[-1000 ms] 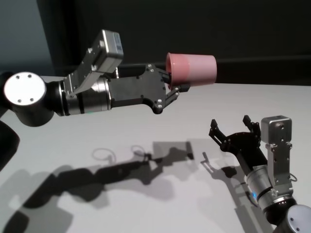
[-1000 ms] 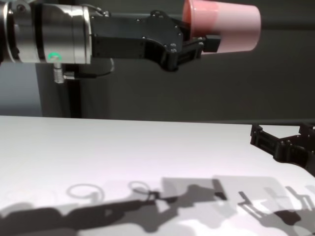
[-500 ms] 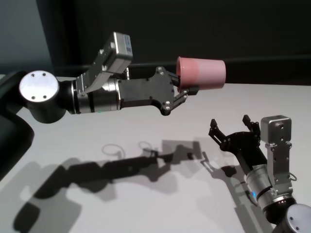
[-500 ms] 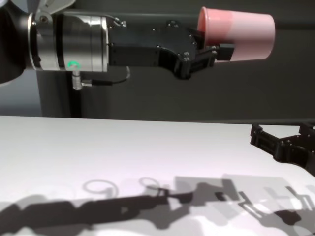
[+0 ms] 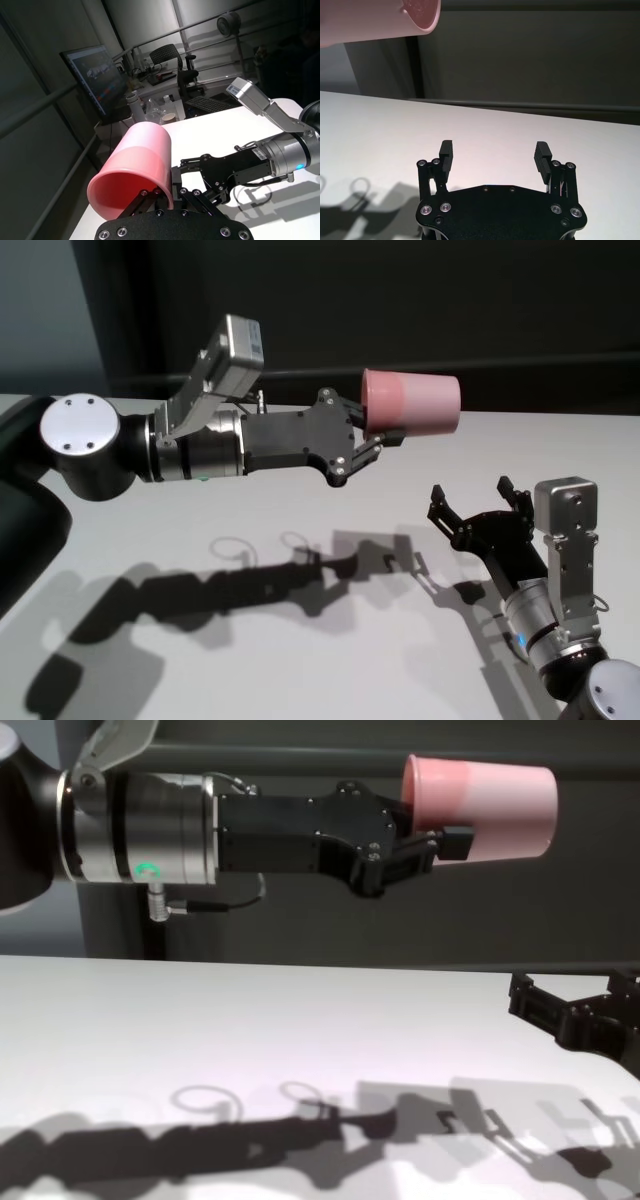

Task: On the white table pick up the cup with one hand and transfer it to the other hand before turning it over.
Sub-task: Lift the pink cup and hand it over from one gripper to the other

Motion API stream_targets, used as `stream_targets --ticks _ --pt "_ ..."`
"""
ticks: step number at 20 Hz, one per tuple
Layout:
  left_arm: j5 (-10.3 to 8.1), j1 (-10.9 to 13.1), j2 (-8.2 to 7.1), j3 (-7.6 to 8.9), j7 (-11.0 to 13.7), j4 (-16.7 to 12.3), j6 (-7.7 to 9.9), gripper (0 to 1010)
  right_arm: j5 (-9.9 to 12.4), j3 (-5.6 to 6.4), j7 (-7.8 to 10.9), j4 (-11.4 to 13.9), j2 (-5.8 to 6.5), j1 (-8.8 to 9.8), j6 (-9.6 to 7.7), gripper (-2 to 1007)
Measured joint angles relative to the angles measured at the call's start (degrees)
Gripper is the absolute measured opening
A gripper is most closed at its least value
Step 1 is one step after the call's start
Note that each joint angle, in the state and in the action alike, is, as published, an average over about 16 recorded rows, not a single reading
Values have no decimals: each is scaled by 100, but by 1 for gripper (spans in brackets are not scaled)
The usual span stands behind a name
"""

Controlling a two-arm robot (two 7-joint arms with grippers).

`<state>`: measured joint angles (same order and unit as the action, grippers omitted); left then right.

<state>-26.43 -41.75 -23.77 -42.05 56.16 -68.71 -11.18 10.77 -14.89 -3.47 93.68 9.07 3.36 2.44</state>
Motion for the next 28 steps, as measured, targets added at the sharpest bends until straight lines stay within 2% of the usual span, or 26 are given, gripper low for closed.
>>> stream_targets --ticks 12,28 --pt "-331 -53 37 20 239 186 -19 49 0 0 0 0 0 0 0 1003" --pt "-324 -87 11 -14 233 220 -10 50 0 0 0 0 0 0 0 1003"
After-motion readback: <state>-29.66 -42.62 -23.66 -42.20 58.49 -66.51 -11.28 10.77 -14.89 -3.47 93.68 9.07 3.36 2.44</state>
